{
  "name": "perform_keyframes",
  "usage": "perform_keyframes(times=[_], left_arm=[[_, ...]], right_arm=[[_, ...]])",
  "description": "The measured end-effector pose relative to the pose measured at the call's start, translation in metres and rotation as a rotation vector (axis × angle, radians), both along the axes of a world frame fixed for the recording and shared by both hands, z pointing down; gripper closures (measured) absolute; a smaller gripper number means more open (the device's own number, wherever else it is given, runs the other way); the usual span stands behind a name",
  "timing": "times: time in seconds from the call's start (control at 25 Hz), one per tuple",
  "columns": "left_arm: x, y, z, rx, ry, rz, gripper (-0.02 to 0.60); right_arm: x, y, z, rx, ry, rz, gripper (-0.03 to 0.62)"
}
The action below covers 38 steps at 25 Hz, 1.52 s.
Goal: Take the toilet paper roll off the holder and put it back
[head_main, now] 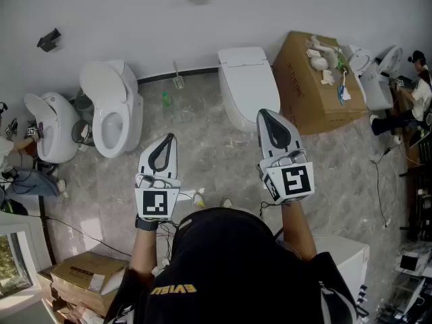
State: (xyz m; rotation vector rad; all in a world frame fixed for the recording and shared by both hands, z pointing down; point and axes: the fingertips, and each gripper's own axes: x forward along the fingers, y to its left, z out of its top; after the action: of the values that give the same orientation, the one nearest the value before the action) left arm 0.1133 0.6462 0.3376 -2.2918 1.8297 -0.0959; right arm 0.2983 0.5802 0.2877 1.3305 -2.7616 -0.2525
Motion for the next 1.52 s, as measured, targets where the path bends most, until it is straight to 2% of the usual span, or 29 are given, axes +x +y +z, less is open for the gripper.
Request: perform_keyframes(times=[0.36, 0.92, 1.0, 1.24, 1.32, 1.4, 1.52], left_arm=[[-0.027, 0.016, 0.029, -0.131, 0.008, -0.064, 0.571], [-0.029, 0.008, 0.021, -0.110, 0.009, -0.058, 0.571], [-0.032, 0.009, 0.021, -0.112, 0.008, -0.057, 0.571], [-0.040, 0.011, 0.023, -0.134, 0.005, -0.056, 0.571], [-0.042, 0.012, 0.022, -0.135, -0.001, -0.055, 0.571], [-0.044, 0.013, 0.021, -0.132, -0.006, -0.052, 0.571], [-0.053, 0.017, 0.022, -0.126, 0.005, -0.057, 0.571]], right_arm=[[-0.002, 0.004, 0.008, -0.037, -0.048, -0.020, 0.599], [-0.007, -0.001, 0.004, -0.026, -0.038, -0.029, 0.597], [-0.010, 0.000, 0.003, -0.027, -0.046, -0.039, 0.579], [-0.024, -0.004, 0.002, -0.043, -0.072, -0.061, 0.308], [-0.030, -0.005, 0.006, -0.073, -0.091, -0.091, 0.172], [-0.034, -0.007, 0.010, -0.105, -0.119, -0.111, 0.009], [-0.030, -0.012, 0.014, -0.096, -0.121, -0.048, 0.008]])
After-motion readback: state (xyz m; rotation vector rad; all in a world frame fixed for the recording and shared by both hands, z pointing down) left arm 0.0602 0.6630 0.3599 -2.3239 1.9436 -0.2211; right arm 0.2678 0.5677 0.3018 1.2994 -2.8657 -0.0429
